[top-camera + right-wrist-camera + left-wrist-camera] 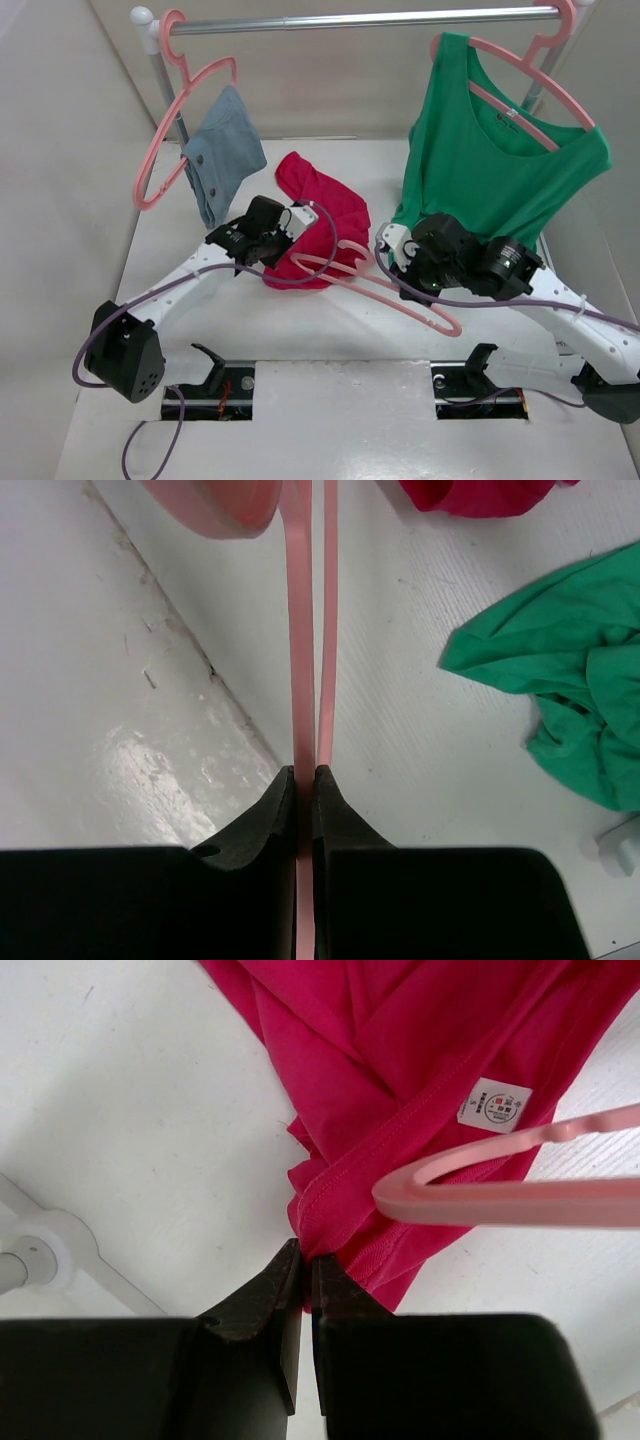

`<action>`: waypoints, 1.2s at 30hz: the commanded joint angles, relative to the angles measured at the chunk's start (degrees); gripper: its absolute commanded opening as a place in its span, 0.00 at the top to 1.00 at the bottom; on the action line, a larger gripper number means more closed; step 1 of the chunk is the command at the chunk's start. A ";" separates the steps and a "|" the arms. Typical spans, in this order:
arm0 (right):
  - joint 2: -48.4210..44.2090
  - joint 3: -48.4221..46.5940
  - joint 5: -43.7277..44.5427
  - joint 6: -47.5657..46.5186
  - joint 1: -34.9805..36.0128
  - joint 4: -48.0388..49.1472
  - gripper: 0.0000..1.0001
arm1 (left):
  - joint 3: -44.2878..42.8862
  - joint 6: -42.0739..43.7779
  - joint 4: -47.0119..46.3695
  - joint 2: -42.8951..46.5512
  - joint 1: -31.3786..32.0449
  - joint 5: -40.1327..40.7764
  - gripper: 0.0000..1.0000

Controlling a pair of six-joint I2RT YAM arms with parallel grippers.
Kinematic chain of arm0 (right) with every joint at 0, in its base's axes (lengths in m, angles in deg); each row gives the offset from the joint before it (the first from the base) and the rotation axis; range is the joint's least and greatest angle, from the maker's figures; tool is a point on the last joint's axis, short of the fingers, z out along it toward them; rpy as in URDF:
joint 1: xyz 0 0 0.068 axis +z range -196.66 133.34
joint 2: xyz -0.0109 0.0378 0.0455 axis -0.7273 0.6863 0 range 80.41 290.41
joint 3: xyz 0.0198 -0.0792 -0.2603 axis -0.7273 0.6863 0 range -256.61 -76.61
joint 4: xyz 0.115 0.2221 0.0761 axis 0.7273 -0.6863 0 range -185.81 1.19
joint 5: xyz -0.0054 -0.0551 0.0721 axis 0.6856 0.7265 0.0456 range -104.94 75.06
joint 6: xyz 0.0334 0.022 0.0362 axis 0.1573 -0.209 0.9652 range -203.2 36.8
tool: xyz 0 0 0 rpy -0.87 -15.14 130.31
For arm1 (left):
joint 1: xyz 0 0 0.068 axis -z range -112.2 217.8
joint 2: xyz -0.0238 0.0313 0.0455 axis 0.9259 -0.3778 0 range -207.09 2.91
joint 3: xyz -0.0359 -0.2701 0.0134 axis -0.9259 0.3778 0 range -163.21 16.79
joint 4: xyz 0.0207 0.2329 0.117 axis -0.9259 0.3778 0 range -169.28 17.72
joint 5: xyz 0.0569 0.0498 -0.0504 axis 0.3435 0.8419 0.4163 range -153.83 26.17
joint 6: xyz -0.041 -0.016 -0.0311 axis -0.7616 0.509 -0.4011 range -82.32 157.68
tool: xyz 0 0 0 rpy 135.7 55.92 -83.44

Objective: Place the t-shirt on the hanger
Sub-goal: Place tshirt on hanger

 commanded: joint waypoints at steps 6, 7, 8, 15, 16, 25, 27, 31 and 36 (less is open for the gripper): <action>-2.42 -2.68 0.48 -0.26 1.88 1.53 1.00 | -2.76 1.18 0.17 -0.53 -0.17 -0.08 1.00; -1.89 -2.68 0.48 -0.26 1.88 2.31 1.00 | -2.76 1.18 0.17 -0.53 -0.17 -0.09 1.00; -1.89 -2.68 0.48 -0.26 2.41 2.32 1.00 | -2.76 1.18 0.17 -0.53 -0.17 -0.09 1.00; 1.97 -2.15 3.91 -2.02 3.03 4.17 1.00 | -4.95 3.98 2.71 1.49 -0.17 -7.11 1.00; 2.59 -2.76 4.70 -2.72 3.03 4.17 1.00 | -4.95 4.69 3.24 1.49 -0.17 -10.17 1.00; 2.61 -3.29 3.03 -8.53 5.30 8.02 1.00 | -10.48 12.25 5.96 6.24 -0.17 -21.35 1.00; 1.28 -3.90 3.82 -8.53 5.93 8.03 1.00 | -13.90 14.97 7.97 5.45 -0.17 -24.42 1.00; -1.18 -4.61 4.35 -9.05 6.63 8.99 1.00 | -23.65 17.97 13.86 3.86 -0.70 -32.15 1.00; -3.72 -2.68 7.16 -8.35 6.63 16.11 1.00 | -29.03 16.39 17.04 1.84 -0.09 -38.59 1.00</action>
